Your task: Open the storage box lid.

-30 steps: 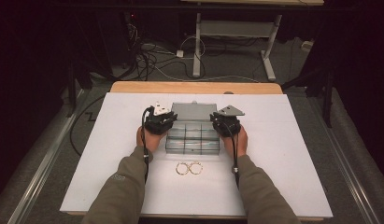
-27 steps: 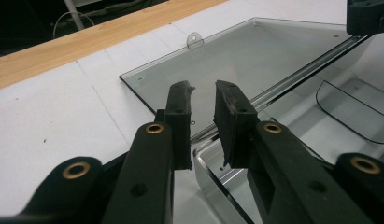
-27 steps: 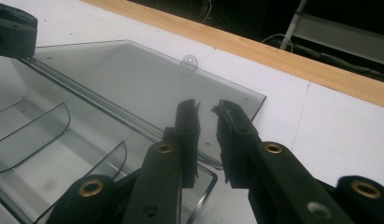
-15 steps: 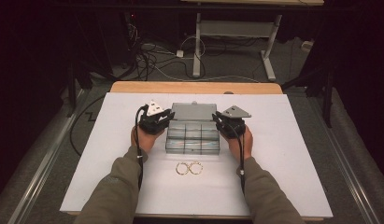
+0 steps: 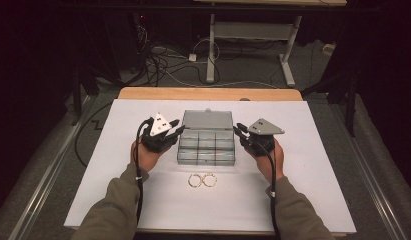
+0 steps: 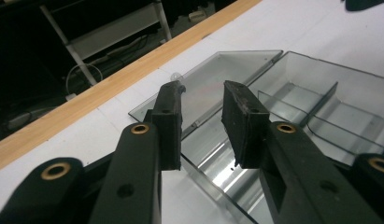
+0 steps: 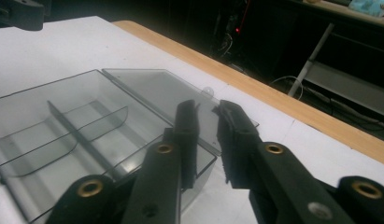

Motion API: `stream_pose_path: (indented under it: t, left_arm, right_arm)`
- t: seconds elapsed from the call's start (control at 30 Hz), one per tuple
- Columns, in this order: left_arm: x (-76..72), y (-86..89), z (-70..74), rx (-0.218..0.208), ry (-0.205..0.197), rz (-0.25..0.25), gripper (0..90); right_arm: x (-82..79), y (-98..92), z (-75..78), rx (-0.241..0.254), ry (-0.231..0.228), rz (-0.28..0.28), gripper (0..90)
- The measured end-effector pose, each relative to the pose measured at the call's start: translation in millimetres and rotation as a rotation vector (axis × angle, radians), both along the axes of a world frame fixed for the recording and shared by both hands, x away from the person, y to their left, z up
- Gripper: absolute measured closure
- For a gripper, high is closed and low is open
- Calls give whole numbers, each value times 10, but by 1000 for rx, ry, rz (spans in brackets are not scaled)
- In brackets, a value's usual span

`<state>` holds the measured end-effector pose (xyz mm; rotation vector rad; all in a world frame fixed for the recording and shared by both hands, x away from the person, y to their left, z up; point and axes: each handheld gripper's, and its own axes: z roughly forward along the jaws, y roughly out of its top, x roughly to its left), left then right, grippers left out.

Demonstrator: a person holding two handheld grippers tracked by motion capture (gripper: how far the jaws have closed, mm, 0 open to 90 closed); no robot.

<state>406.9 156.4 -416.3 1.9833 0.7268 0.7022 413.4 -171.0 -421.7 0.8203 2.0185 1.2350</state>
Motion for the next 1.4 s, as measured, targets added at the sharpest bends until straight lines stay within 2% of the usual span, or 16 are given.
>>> stream_pose_path:
  t: [0.07, 0.17, 0.23, 0.33, 0.43, 0.5, 0.57, 0.63, 0.73, 0.8, 0.93, 1.03, 1.1, 1.17, 1.23, 1.4]
  left_arm:
    - [-84, 9, -12, 0, -8, -15, 602]
    - [-206, 16, -49, -11, -12, -20, 521]
    - [-291, 14, -70, -11, -22, -26, 486]
    - [-433, 28, -111, 8, -43, -24, 399]
    - [-539, 51, -169, 37, -32, -45, 322]
    - [-599, 68, -209, 40, -8, -68, 285]
    - [-651, 60, -254, 64, 14, -86, 228]
    - [-696, 37, -303, 82, 23, -102, 219]
    - [-773, -17, -362, 111, 80, -145, 177]
    - [-816, -37, -389, 105, 131, -171, 172]
    - [-890, -92, -464, 114, 205, -201, 171]
    - [-891, -134, -500, 126, 252, -224, 169]
    - [-871, -153, -515, 130, 270, -224, 164]
    - [-828, -166, -544, 113, 310, -222, 163]
    - [-785, -201, -577, 120, 344, -224, 163]
    - [-703, -354, -662, 160, 387, -253, 163]
  right_arm:
    - [-85, -34, 9, -4, -27, -4, 687]
    - [-191, -100, 5, 13, -39, 3, 620]
    - [-245, -136, 6, 12, -47, -12, 538]
    - [-335, -195, 24, 23, -59, 13, 455]
    - [-431, -246, 41, 45, -63, 29, 376]
    - [-499, -264, 32, 51, -59, 33, 345]
    - [-560, -263, 4, 30, -57, 27, 309]
    - [-625, -256, -33, -2, -52, 27, 290]
    - [-733, -246, -101, -42, -40, 16, 265]
    - [-801, -253, -146, -62, -17, 15, 260]
    - [-953, -304, -226, -65, 23, 17, 260]
    - [-1069, -361, -277, -35, 53, 17, 260]
    - [-1141, -393, -311, -39, 58, 16, 258]
    - [-1202, -436, -345, -30, 66, 18, 258]
    - [-1248, -476, -387, -21, 76, 21, 258]
    - [-1328, -522, -467, -63, 75, 21, 259]
